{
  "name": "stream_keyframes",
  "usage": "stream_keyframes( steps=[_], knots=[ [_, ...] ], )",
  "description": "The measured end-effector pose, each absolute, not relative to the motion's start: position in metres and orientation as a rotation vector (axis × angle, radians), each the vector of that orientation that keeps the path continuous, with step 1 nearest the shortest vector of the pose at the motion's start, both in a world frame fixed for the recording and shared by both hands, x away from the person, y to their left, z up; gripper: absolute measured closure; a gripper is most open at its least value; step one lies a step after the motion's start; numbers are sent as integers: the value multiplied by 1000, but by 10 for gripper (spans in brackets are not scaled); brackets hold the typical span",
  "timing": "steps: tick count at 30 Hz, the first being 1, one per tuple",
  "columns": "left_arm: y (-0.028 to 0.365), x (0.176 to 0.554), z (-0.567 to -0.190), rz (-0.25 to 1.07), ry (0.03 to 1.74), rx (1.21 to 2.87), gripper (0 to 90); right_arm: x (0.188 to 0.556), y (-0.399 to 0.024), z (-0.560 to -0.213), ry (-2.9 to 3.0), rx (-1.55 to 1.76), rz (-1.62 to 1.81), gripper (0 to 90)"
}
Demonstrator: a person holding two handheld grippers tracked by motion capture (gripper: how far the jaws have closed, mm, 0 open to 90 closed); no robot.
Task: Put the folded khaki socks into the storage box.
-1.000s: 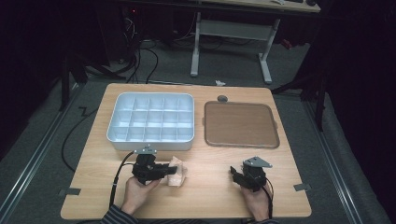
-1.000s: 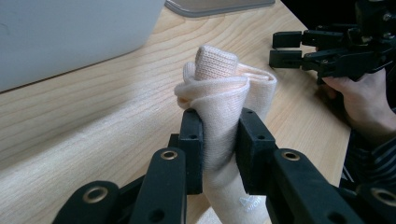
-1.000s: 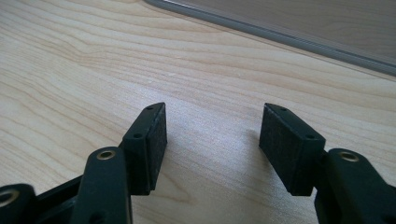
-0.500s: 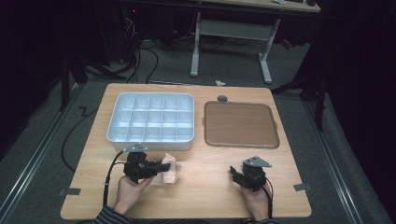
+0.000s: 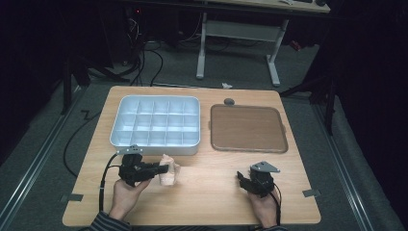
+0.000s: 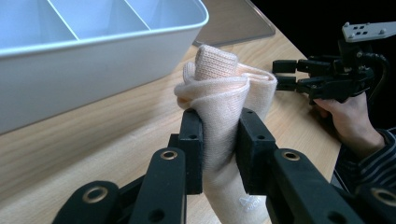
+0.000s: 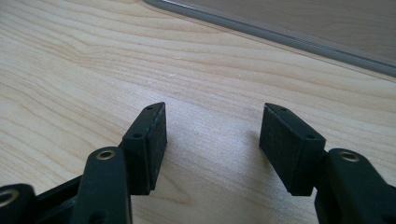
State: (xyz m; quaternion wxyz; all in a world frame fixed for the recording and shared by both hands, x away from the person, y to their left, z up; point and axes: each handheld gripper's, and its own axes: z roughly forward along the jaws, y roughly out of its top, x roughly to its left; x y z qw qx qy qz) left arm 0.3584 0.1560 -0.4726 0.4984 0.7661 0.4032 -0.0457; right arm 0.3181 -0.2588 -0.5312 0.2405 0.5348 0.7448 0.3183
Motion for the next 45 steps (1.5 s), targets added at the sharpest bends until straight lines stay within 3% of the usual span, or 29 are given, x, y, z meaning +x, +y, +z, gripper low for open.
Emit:
stream_keyframes(
  steps=[45],
  knots=[
    [180,394,-432,-50,1007,1788,743,318,-258,-531,2041,1459,870,414]
  ],
)
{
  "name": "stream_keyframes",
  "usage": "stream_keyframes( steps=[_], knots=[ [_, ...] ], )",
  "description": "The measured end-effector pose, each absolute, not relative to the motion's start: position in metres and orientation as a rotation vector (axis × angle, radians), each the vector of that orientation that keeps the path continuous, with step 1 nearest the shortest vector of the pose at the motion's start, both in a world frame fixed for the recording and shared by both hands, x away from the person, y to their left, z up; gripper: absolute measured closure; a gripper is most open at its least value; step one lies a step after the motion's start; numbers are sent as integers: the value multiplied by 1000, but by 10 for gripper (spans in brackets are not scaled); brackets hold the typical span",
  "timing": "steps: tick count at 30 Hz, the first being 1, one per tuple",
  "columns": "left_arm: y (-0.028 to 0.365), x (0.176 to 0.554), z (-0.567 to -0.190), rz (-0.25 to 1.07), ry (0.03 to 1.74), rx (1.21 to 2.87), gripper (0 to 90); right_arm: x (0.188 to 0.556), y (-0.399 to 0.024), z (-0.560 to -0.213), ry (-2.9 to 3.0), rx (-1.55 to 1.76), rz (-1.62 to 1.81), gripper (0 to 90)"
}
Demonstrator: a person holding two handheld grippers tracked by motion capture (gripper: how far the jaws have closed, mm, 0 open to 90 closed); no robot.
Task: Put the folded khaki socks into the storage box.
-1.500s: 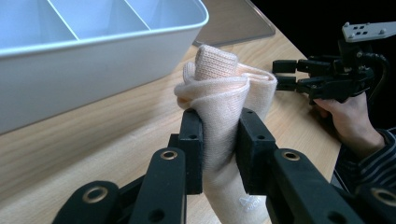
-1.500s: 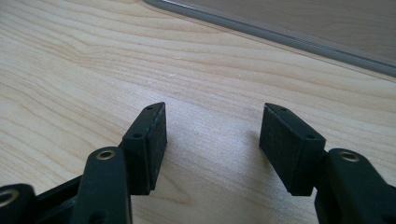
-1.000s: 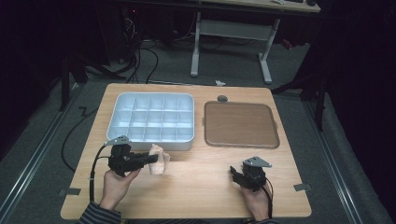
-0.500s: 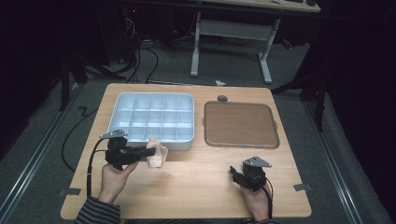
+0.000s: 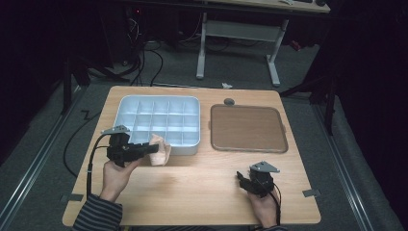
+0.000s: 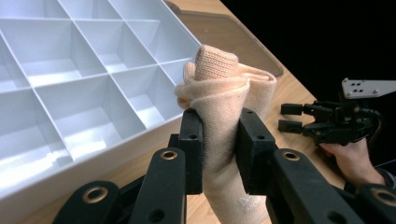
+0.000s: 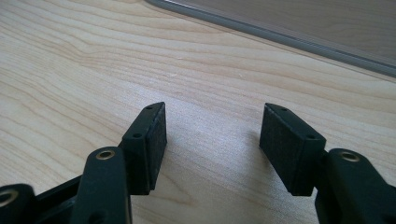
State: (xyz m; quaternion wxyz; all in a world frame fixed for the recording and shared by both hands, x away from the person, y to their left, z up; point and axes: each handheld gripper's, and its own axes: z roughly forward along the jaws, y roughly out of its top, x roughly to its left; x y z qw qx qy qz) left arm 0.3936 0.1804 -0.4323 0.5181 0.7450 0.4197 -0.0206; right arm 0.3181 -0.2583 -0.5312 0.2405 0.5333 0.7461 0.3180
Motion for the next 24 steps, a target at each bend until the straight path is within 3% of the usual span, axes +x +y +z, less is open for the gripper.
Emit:
stream_keyframes(
  steps=[24],
  knots=[
    [176,433,-413,27,1039,1821,743,318,-258,-531,2042,1458,870,413]
  ],
)
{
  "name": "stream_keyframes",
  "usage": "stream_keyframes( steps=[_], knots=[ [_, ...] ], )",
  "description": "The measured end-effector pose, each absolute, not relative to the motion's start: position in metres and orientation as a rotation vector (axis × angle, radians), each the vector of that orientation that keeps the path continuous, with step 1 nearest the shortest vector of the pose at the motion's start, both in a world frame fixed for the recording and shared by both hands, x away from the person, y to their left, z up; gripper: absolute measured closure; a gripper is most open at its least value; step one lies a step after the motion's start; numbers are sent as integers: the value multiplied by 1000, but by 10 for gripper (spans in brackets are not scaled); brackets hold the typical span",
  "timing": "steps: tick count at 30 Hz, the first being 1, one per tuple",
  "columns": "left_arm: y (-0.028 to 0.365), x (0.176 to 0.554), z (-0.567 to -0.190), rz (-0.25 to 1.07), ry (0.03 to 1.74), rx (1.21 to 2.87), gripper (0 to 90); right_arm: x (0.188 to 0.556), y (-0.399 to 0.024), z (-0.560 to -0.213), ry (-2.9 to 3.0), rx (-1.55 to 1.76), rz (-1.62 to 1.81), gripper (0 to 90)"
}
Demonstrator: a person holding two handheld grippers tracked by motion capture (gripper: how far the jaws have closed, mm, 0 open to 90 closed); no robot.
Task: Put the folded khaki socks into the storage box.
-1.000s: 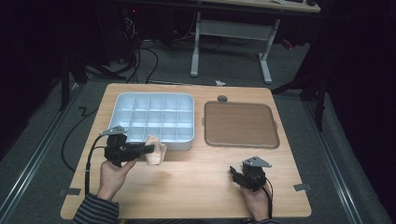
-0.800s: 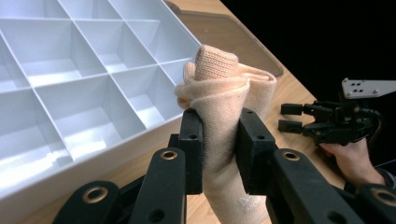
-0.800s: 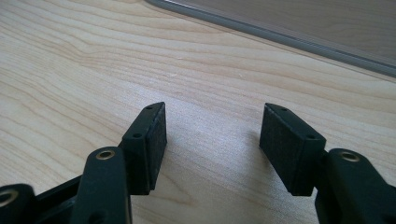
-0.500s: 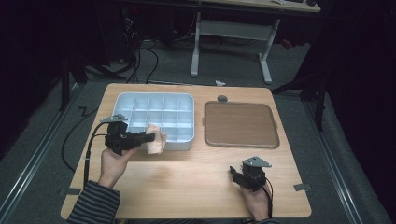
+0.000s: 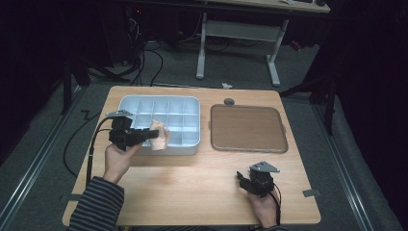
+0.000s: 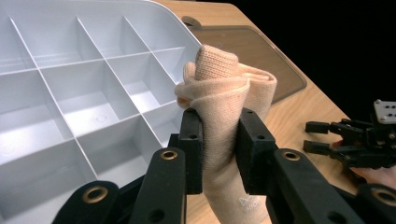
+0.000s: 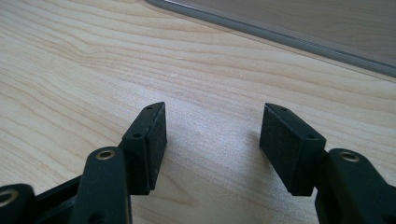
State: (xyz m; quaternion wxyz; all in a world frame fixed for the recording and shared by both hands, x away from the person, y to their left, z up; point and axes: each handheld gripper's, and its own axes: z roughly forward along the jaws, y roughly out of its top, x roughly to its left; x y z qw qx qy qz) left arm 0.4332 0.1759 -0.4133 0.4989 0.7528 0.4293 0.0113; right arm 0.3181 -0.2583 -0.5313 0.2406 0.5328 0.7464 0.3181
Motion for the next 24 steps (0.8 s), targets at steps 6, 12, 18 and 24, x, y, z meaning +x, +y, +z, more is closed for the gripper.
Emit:
stream_keyframes(
  steps=[6,12,18,24],
  knots=[
    [179,443,-418,23,1075,1801,743,318,-258,-531,2041,1460,870,414],
    [183,452,-424,27,1101,1798,743,318,-258,-531,2041,1458,870,413],
    [179,458,-426,47,1096,1822,742,318,-258,-531,2042,1458,870,414],
    [176,465,-428,49,1103,1828,742,318,-258,-531,2041,1458,870,413]
  ],
)
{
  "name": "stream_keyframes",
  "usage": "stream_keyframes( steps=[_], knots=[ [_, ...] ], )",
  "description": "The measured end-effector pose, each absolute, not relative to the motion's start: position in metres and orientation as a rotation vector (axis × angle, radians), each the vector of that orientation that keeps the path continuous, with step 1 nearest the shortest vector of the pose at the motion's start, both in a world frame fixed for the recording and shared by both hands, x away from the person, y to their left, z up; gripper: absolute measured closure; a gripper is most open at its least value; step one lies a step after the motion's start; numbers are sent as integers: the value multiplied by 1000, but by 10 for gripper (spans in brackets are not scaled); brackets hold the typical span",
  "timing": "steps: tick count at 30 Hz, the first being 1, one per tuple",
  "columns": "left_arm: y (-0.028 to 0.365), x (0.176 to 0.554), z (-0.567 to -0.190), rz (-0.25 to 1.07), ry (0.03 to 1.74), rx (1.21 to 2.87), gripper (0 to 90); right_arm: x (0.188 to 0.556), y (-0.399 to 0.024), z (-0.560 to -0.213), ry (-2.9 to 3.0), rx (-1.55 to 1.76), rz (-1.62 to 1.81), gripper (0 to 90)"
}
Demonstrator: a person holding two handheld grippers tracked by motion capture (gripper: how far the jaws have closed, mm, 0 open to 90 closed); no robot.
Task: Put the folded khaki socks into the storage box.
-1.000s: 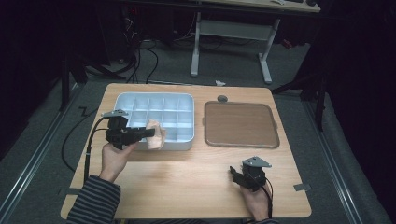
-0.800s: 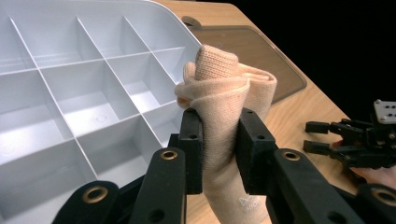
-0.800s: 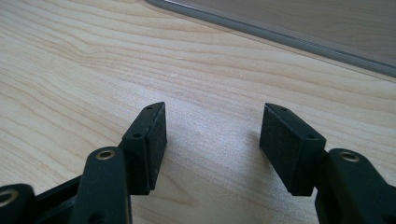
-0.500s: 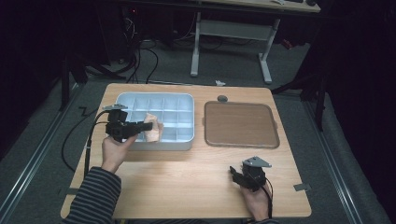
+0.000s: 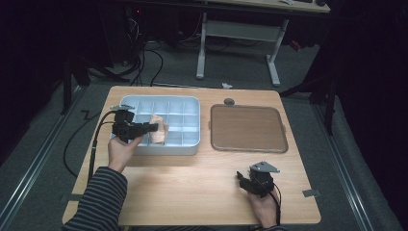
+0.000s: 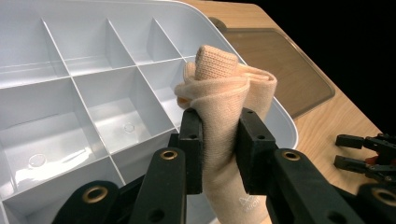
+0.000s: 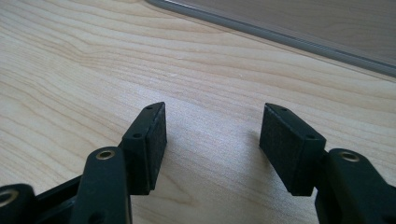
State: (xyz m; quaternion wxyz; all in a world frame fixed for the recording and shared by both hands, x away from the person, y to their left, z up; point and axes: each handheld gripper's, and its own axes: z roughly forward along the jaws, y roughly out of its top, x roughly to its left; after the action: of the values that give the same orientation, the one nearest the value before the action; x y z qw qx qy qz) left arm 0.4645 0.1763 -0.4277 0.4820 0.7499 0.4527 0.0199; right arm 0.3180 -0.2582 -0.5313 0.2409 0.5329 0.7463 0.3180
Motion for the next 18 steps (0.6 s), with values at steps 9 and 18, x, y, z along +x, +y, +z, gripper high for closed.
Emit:
stream_keyframes(
  steps=[9,18],
  knots=[
    [174,470,-434,35,1122,1836,742,318,-258,-531,2041,1458,870,414],
    [175,475,-442,40,1144,1861,742,318,-258,-531,2042,1457,870,413]
  ],
)
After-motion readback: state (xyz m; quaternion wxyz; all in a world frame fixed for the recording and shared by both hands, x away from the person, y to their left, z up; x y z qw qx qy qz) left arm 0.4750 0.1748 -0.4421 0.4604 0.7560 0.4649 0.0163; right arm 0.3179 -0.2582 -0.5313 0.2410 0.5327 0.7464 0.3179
